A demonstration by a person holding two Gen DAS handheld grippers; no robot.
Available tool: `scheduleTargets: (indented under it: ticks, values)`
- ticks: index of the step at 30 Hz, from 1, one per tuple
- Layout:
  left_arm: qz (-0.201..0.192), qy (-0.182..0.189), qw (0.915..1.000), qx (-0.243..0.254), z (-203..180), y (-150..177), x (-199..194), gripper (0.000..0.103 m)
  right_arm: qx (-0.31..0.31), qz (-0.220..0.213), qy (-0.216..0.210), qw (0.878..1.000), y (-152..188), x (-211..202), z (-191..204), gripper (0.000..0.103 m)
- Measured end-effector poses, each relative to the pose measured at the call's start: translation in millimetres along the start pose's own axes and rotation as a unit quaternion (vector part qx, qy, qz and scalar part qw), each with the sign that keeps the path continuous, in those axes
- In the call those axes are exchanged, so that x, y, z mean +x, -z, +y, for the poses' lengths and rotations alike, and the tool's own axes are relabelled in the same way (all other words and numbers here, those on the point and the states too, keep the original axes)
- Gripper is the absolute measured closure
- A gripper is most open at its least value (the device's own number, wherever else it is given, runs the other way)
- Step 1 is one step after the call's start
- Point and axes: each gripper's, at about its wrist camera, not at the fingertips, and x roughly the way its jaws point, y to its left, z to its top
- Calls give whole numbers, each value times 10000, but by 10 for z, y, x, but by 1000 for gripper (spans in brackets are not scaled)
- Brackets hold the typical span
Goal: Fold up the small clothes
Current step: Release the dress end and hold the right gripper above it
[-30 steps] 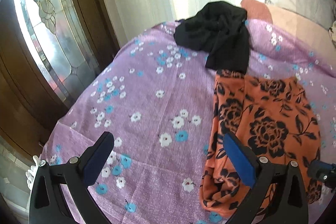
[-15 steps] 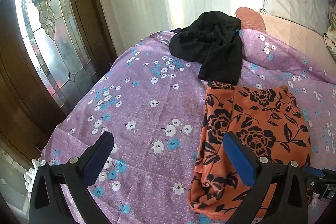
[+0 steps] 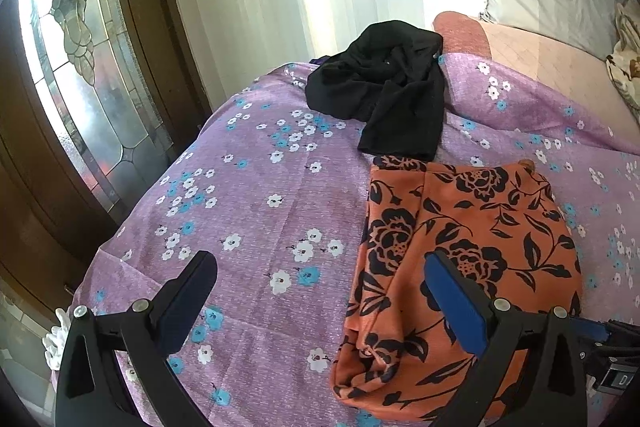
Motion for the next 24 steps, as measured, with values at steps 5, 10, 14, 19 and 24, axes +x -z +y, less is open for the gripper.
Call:
scheduleTargets:
  ticks: [5, 10, 14, 19, 24]
  values:
    - [3, -20, 10000, 52, -24, 4, 7, 0, -9, -7, -16, 10000, 4, 3, 1, 45]
    - [22, -6, 10000, 54, -15, 7, 12, 0, -72, -29, -12, 10000, 13, 7, 17, 42]
    - [39, -6, 10000, 54, -13, 9, 15, 0, -154, -41, 27, 9999, 19, 15, 42, 41]
    - [62, 1, 10000, 61, -3, 16, 28, 0, -181, -43, 19, 9998, 15, 11, 33, 41]
    - [70, -1, 9999, 101, -6, 21, 35, 0, -187, -45, 24, 9998, 18, 10, 40, 41]
